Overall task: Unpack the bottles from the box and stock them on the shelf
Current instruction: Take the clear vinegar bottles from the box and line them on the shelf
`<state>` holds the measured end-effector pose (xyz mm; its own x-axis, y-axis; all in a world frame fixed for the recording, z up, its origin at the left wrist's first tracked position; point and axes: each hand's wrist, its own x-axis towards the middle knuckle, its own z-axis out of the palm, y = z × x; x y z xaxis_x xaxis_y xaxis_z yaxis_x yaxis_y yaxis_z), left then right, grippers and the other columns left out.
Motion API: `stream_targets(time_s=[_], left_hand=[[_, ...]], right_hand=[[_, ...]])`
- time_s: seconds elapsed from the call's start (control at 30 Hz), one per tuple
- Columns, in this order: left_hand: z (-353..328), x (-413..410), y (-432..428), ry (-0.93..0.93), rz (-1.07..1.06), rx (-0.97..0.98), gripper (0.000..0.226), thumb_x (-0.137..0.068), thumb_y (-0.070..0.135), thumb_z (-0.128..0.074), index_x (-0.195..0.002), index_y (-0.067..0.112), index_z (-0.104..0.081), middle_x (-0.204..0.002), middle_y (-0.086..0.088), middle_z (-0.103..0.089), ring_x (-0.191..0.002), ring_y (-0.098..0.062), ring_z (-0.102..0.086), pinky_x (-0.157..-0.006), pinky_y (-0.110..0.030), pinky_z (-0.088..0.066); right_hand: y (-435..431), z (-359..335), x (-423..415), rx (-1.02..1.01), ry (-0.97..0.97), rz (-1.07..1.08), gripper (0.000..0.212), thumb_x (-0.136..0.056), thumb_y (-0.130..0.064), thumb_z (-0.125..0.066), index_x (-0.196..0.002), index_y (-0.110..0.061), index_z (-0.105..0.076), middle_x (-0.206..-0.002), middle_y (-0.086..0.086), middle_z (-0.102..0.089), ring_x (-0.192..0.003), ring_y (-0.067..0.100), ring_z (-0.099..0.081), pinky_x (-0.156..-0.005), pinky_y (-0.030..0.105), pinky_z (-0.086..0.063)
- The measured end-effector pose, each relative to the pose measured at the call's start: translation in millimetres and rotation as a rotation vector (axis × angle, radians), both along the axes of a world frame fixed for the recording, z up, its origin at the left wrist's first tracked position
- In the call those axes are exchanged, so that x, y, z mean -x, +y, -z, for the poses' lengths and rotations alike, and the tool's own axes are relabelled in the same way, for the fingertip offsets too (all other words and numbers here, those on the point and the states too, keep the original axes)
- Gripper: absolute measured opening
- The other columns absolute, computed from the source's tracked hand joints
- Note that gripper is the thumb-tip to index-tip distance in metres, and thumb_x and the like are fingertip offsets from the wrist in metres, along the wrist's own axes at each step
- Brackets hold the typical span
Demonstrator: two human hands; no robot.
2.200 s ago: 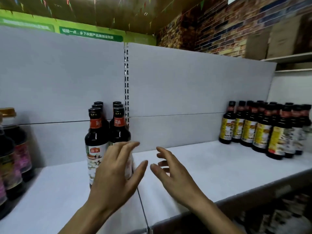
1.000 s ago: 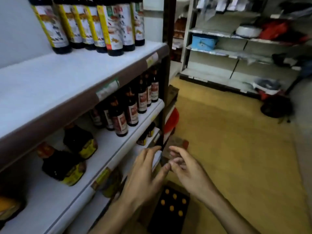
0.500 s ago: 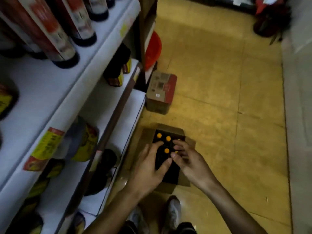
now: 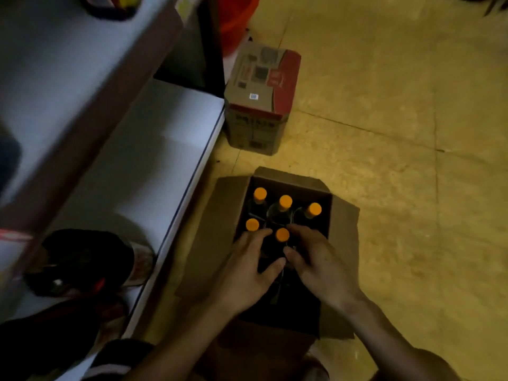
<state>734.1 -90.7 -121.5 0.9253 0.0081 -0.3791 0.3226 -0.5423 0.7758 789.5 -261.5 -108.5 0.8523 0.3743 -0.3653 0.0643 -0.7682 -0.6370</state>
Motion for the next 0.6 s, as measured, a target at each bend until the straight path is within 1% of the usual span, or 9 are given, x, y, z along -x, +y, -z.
stream_targets(time_s=[0.1, 0.17, 0.23, 0.27, 0.37, 0.5, 0.6], left_hand=[[39, -16, -11, -0.072, 0.073, -0.025, 0.060, -0.097, 0.049, -0.060, -0.149, 0.040, -0.033, -0.150, 0.015, -0.038, -0.138, -0.006, -0.041, -0.109, -0.035, -0.046], [56, -24, -17, -0.107, 0.101, -0.048, 0.059, -0.098, 0.047, -0.059, -0.150, 0.038, -0.033, -0.147, 0.013, -0.039, -0.136, -0.008, -0.043, -0.108, -0.036, -0.047], [63, -32, -22, -0.132, 0.135, -0.094, 0.055, -0.099, 0.046, -0.058, -0.148, 0.038, -0.035, -0.143, 0.012, -0.040, -0.130, -0.010, -0.046, -0.103, -0.036, -0.049], [64, -34, -23, -0.151, 0.150, -0.119, 0.053, -0.099, 0.046, -0.058, -0.146, 0.038, -0.036, -0.140, 0.012, -0.041, -0.127, -0.011, -0.047, -0.100, -0.036, -0.050], [65, -41, -24, -0.209, 0.180, -0.159, 0.049, -0.099, 0.047, -0.057, -0.143, 0.040, -0.038, -0.137, 0.013, -0.042, -0.123, -0.009, -0.046, -0.095, -0.031, -0.048], [65, -43, -22, -0.225, 0.177, -0.180, 0.050, -0.098, 0.047, -0.059, -0.143, 0.042, -0.037, -0.135, 0.016, -0.043, -0.122, -0.007, -0.046, -0.088, -0.023, -0.042], [68, -43, -21, -0.235, 0.165, -0.209, 0.050, -0.098, 0.048, -0.058, -0.143, 0.044, -0.036, -0.135, 0.018, -0.043, -0.120, -0.004, -0.046, -0.083, -0.018, -0.038]], right_hand=[[-14, 36, -17, 0.137, -0.150, -0.107, 0.048, -0.101, -0.033, -0.058, -0.147, -0.028, -0.046, -0.140, -0.002, -0.053, -0.129, 0.019, -0.048, -0.097, 0.021, -0.035], [-18, 48, -28, 0.254, -0.223, -0.187, 0.049, -0.101, -0.034, -0.057, -0.147, -0.027, -0.045, -0.139, 0.001, -0.053, -0.126, 0.024, -0.048, -0.097, 0.026, -0.038], [-21, 53, -35, 0.404, -0.276, -0.295, 0.050, -0.102, -0.039, -0.051, -0.150, -0.030, -0.039, -0.142, 0.000, -0.051, -0.126, 0.024, -0.045, -0.100, 0.030, -0.038], [-24, 54, -37, 0.444, -0.291, -0.331, 0.052, -0.103, -0.041, -0.049, -0.151, -0.031, -0.035, -0.143, -0.001, -0.049, -0.126, 0.023, -0.045, -0.101, 0.031, -0.037], [-32, 56, -42, 0.470, -0.319, -0.387, 0.052, -0.103, -0.043, -0.047, -0.151, -0.033, -0.033, -0.144, -0.003, -0.049, -0.128, 0.022, -0.046, -0.101, 0.032, -0.036], [-34, 61, -45, 0.504, -0.344, -0.396, 0.045, -0.102, -0.040, -0.049, -0.145, -0.030, -0.041, -0.140, 0.001, -0.055, -0.128, 0.025, -0.048, -0.102, 0.036, -0.036], [-37, 65, -43, 0.533, -0.407, -0.415, 0.042, -0.101, -0.040, -0.050, -0.141, -0.028, -0.046, -0.134, 0.002, -0.059, -0.126, 0.027, -0.051, -0.104, 0.038, -0.035]])
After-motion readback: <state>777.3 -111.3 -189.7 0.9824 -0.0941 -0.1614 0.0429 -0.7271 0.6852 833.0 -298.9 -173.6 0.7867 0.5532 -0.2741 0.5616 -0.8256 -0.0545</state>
